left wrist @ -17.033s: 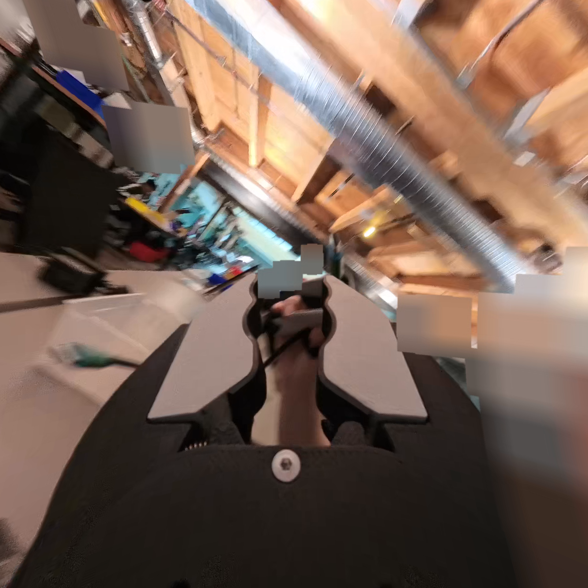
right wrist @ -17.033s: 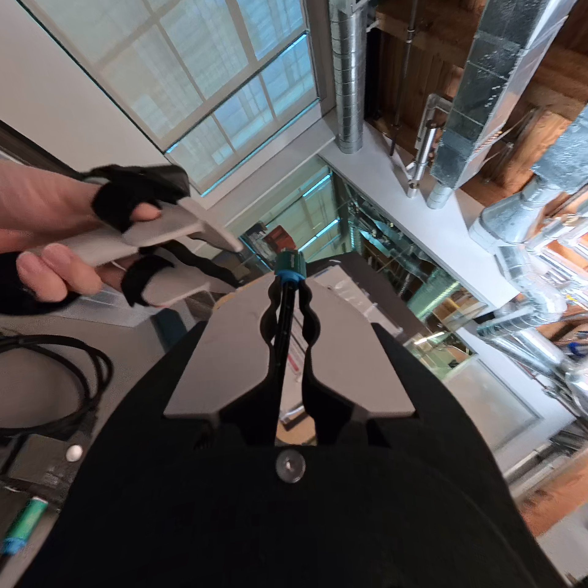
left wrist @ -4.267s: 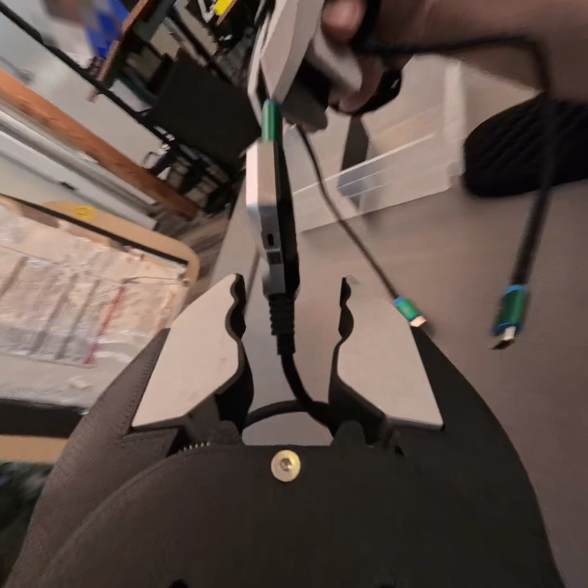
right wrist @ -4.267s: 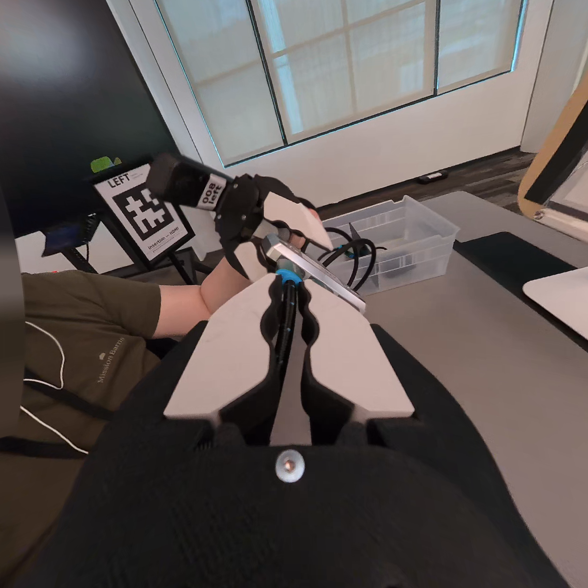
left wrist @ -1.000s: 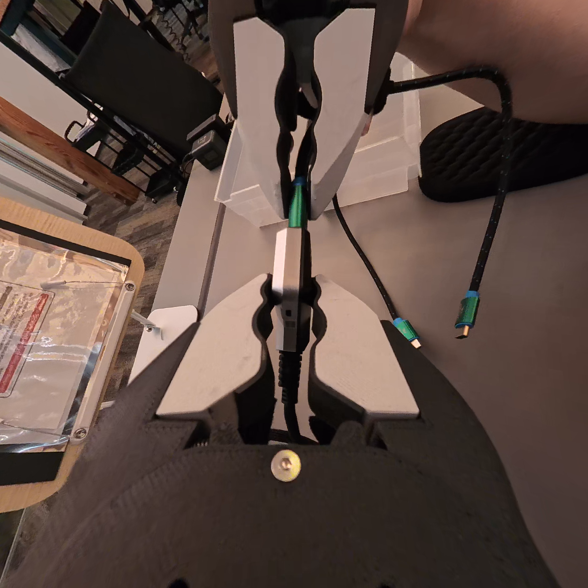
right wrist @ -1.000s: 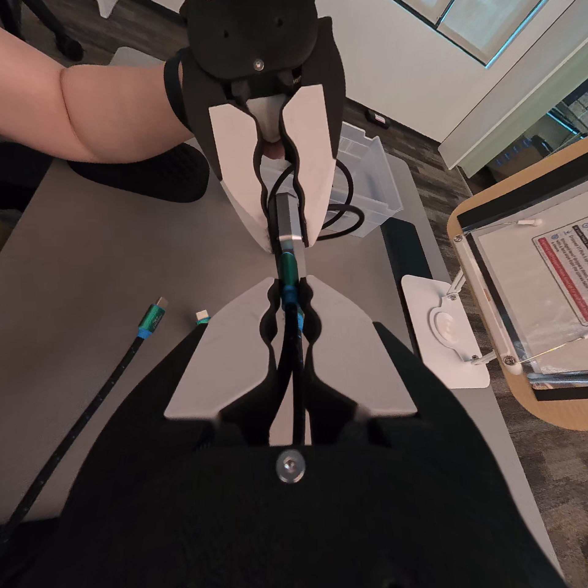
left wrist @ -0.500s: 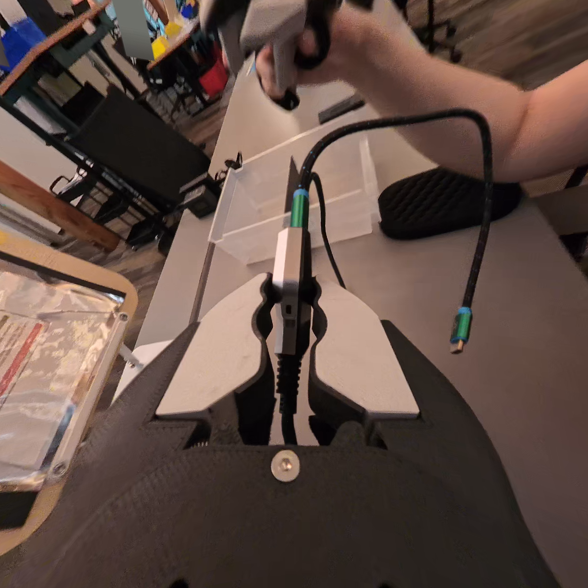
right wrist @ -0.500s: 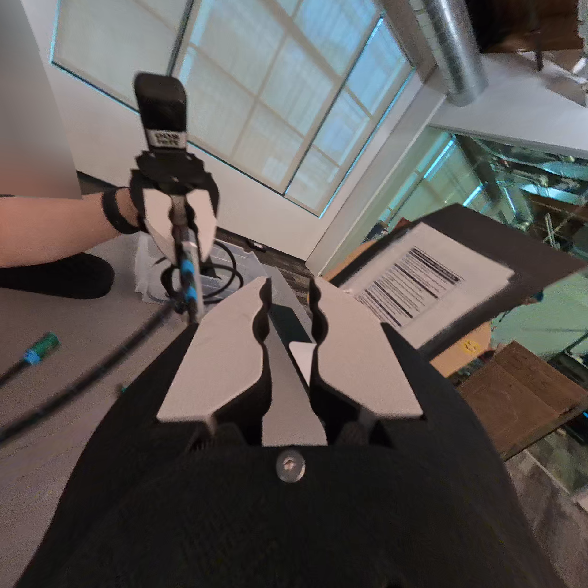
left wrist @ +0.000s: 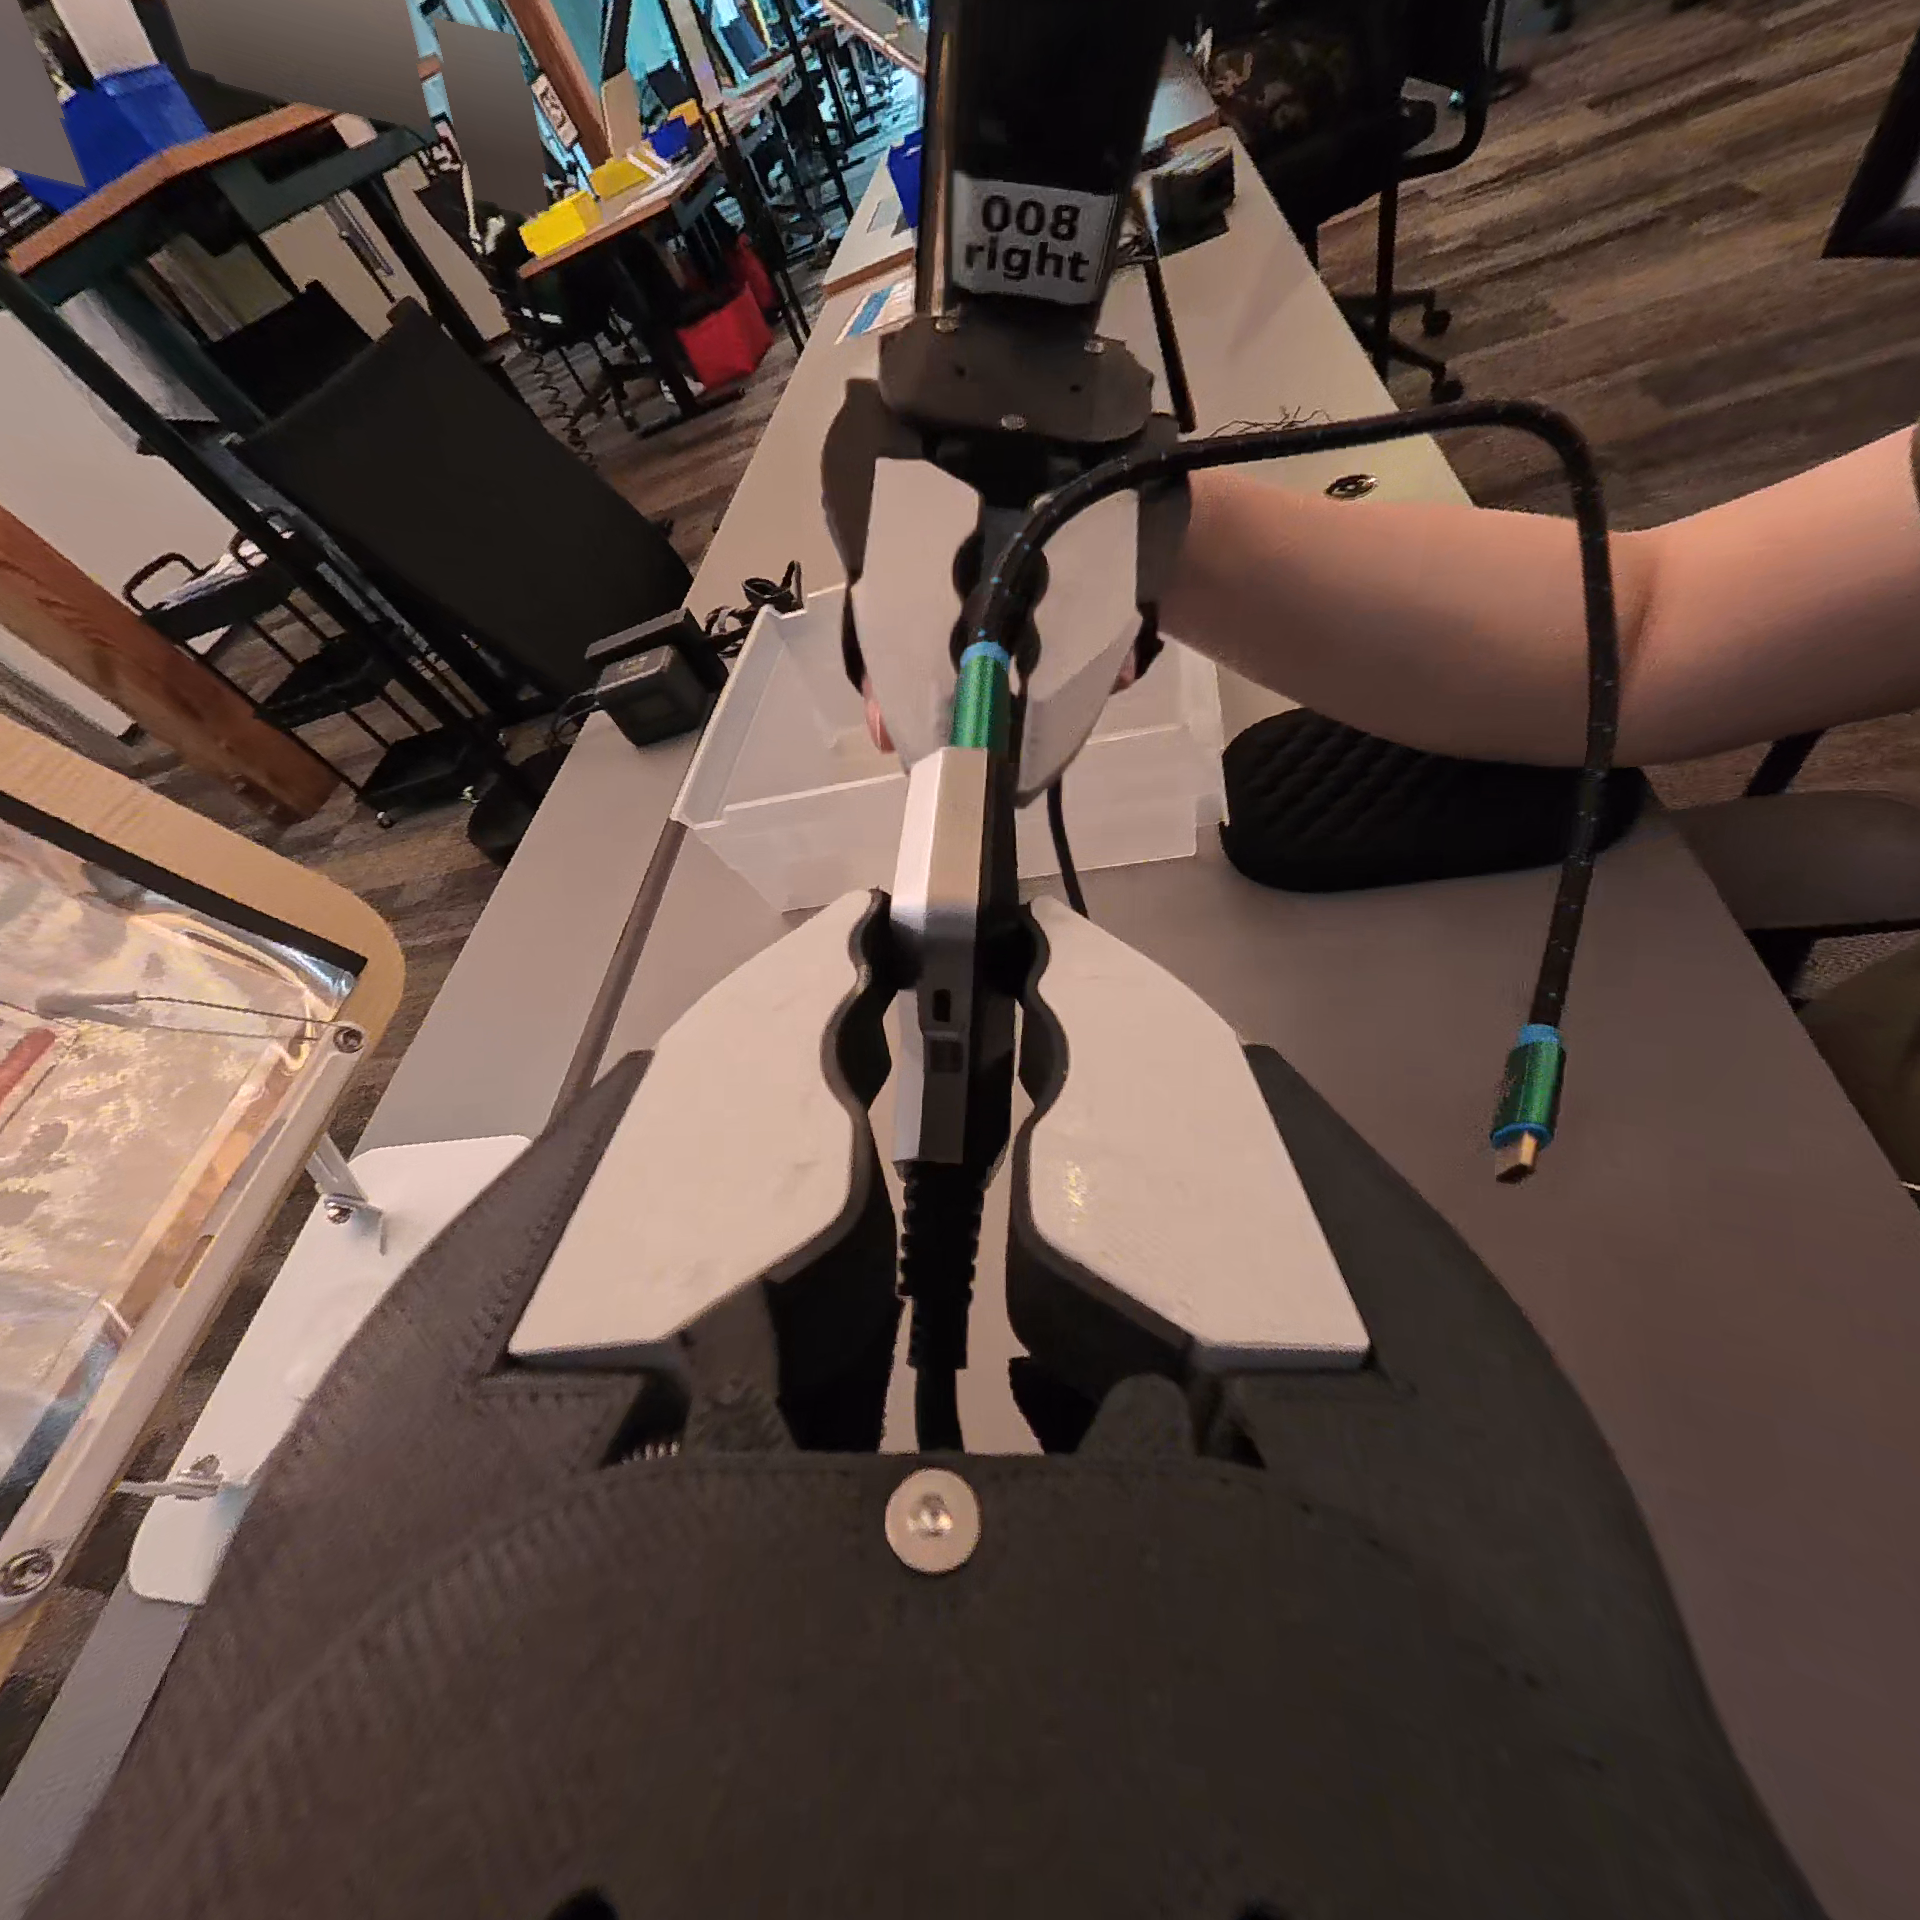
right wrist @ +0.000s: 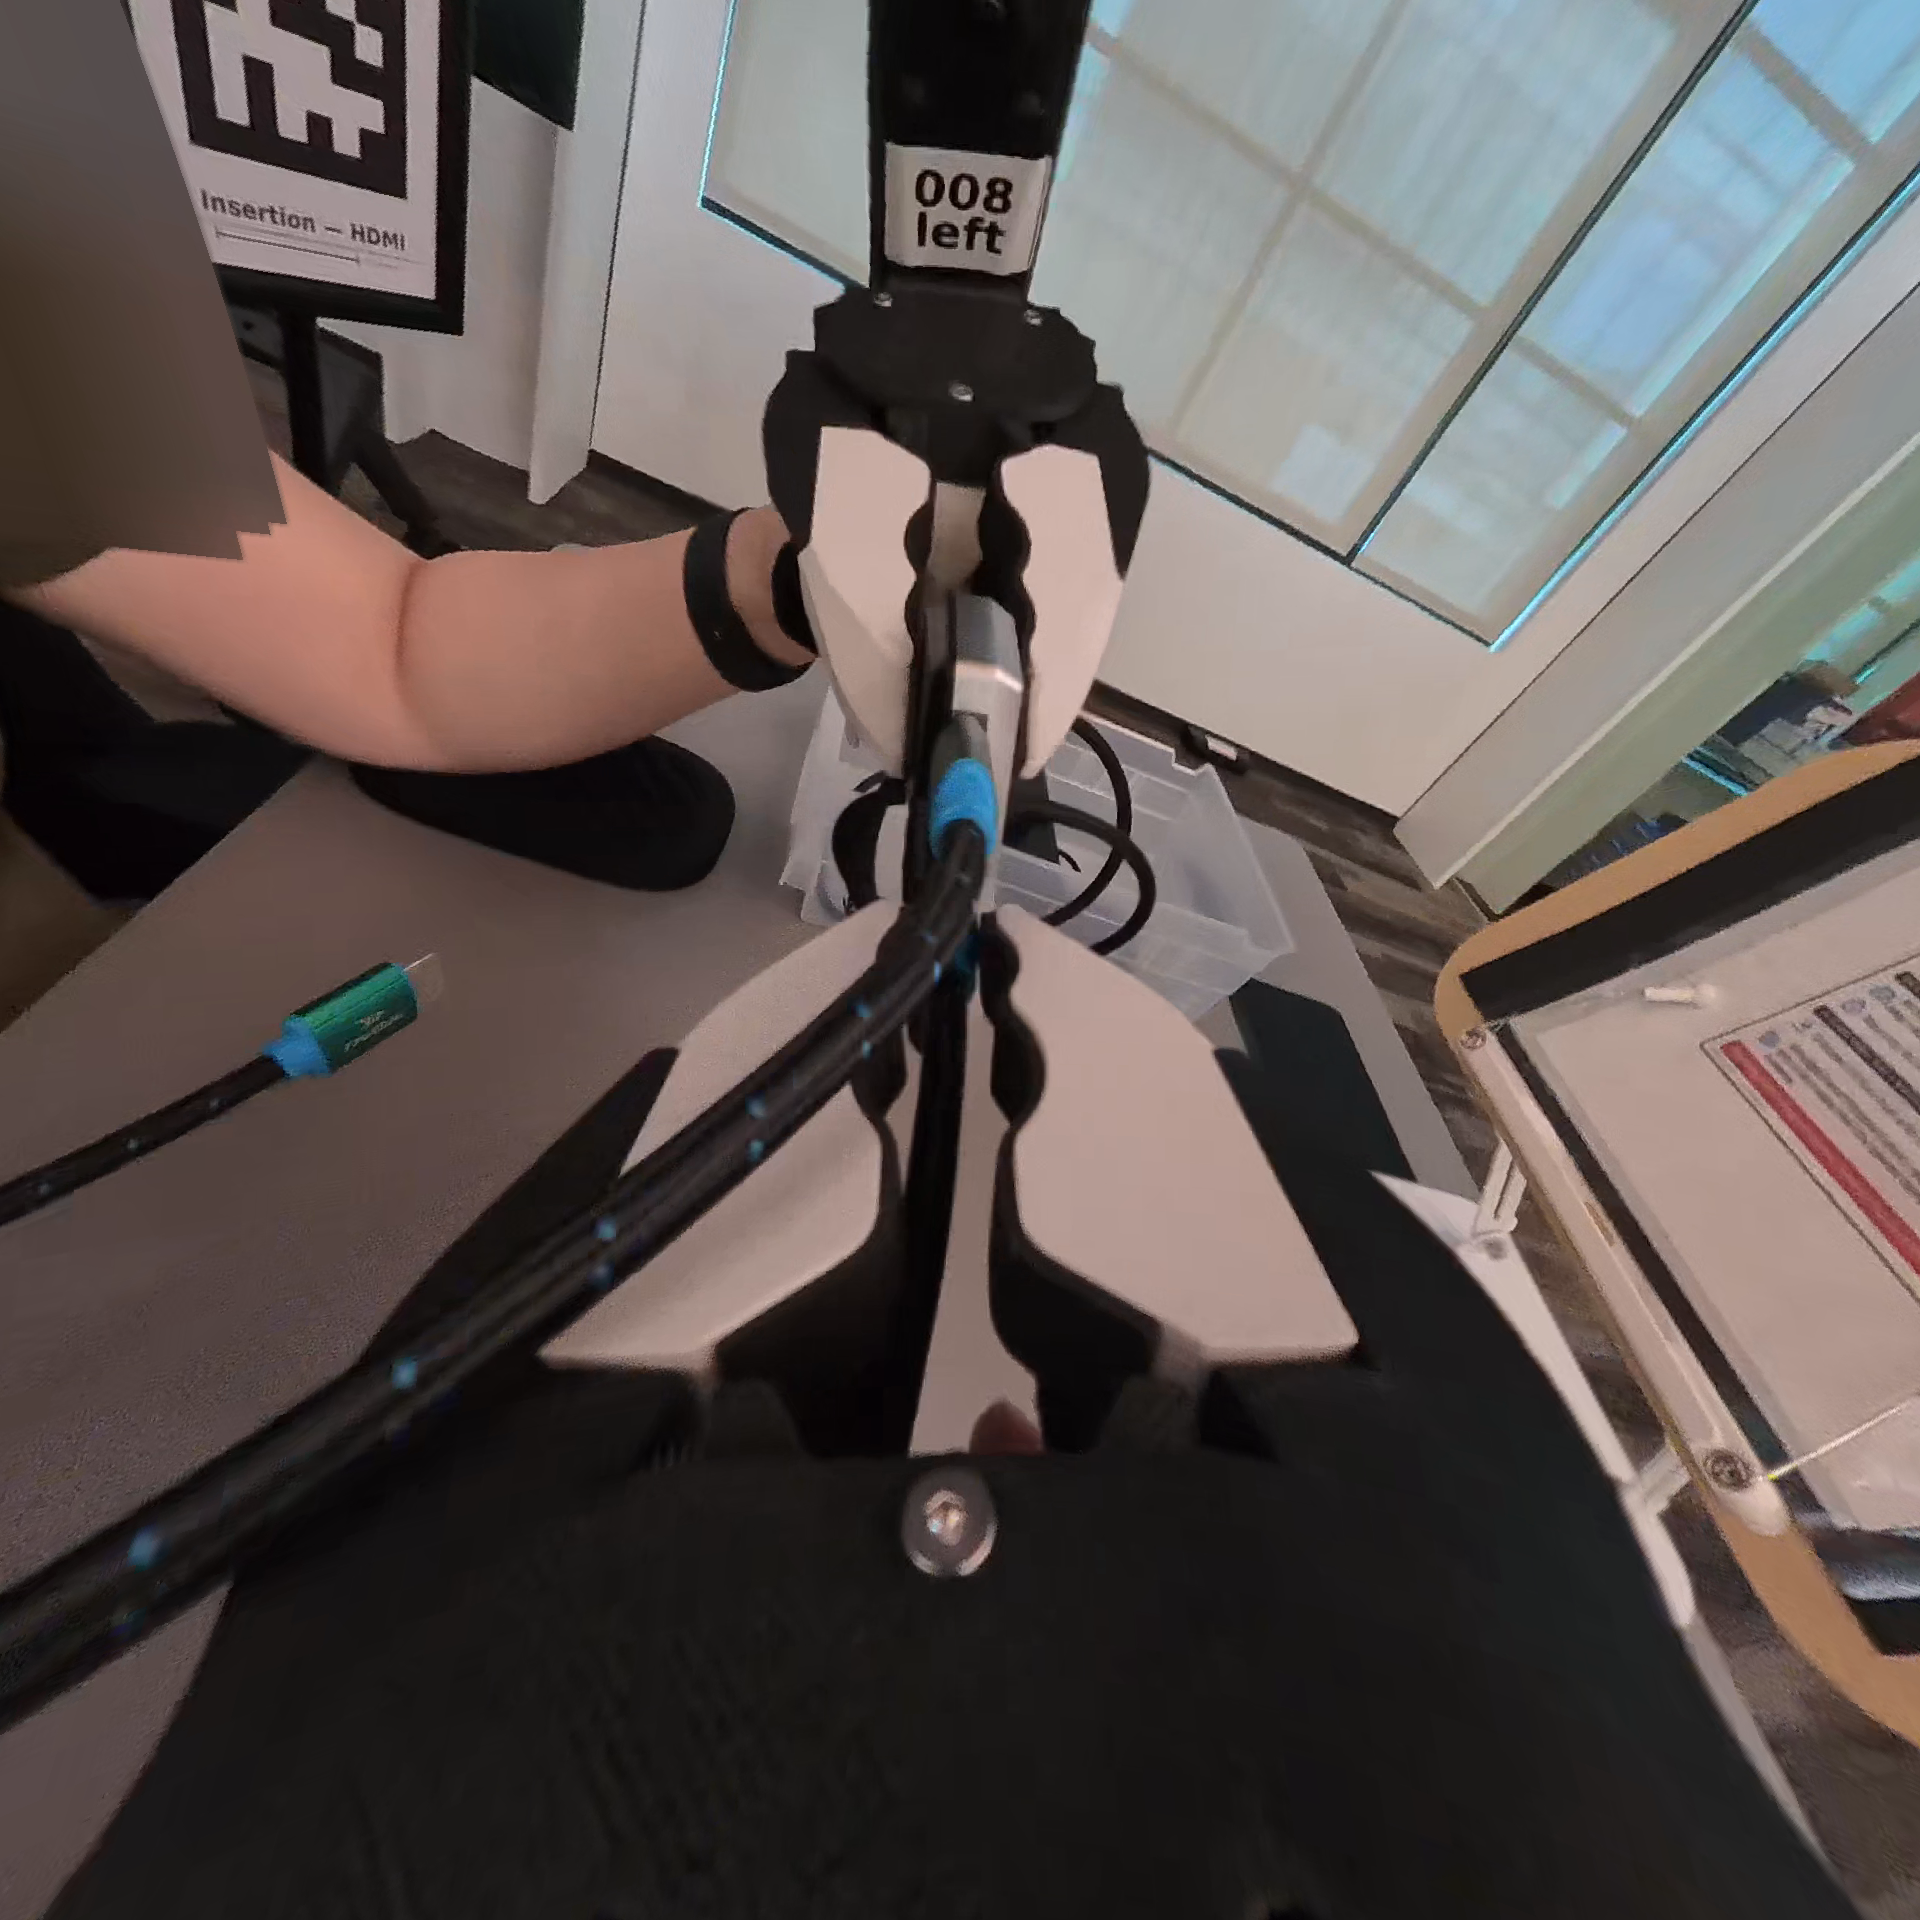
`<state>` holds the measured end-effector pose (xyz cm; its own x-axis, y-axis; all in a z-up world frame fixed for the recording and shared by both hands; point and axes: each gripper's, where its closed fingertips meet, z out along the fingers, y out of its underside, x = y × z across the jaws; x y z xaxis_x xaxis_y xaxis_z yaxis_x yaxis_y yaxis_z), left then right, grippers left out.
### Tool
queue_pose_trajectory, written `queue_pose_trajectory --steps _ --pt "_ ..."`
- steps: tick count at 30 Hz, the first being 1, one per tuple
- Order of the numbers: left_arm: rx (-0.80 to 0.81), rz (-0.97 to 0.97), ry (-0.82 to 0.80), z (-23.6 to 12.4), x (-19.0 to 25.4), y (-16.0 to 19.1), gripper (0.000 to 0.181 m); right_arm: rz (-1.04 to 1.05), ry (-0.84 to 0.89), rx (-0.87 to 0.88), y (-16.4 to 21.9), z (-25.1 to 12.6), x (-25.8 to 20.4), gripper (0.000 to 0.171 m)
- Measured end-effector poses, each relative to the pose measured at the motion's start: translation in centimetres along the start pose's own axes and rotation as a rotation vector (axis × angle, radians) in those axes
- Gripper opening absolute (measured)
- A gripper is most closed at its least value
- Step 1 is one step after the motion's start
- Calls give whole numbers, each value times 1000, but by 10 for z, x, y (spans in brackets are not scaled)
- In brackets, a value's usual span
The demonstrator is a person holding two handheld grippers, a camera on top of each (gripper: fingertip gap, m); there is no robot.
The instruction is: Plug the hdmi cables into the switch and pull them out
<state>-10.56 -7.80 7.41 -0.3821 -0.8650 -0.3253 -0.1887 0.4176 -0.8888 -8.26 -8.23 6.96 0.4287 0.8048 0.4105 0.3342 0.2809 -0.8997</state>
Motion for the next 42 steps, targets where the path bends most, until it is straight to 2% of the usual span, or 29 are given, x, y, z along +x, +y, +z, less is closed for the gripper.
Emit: queue_pose_trajectory --steps 4,10,12,14,16,17,18,26,31,36,39,42 --pt "13 -11 1 1 0 -2 22 45 -12 1 0 -1 0 12" --pt "86 45 -10 0 3 -10 23 -51 1 -70 -5 -3 -2 12" --pt "88 79 -112 0 -8 -4 45 -100 29 -135 -4 -3 -3 12" --pt "16 76 -85 6 -5 11 37 -143 48 -190 1 -1 -3 12" --pt "-93 63 -70 18 -6 33 43 -139 42 -196 3 1 -4 11" --pt "-123 71 -64 23 -6 41 37 -138 44 -208 6 2 -3 11" --pt "-121 82 -41 27 -3 44 25 -136 46 -221 9 2 -2 11" --pt "-171 141 -37 39 0 47 22 -51 -3 -232 21 -8 -3 12" --pt "-218 109 -7 43 3 58 22 -13 -23 -289 35 -6 -5 12" --pt "-229 100 -18 42 0 60 22 11 -22 -264 35 -4 -3 12" --pt "-178 71 -7 36 -3 49 23 -28 -11 -167 20 -5 0 12" --pt "-155 72 -16 20 -5 38 23 -51 81 -31 -13 -24 10 30"
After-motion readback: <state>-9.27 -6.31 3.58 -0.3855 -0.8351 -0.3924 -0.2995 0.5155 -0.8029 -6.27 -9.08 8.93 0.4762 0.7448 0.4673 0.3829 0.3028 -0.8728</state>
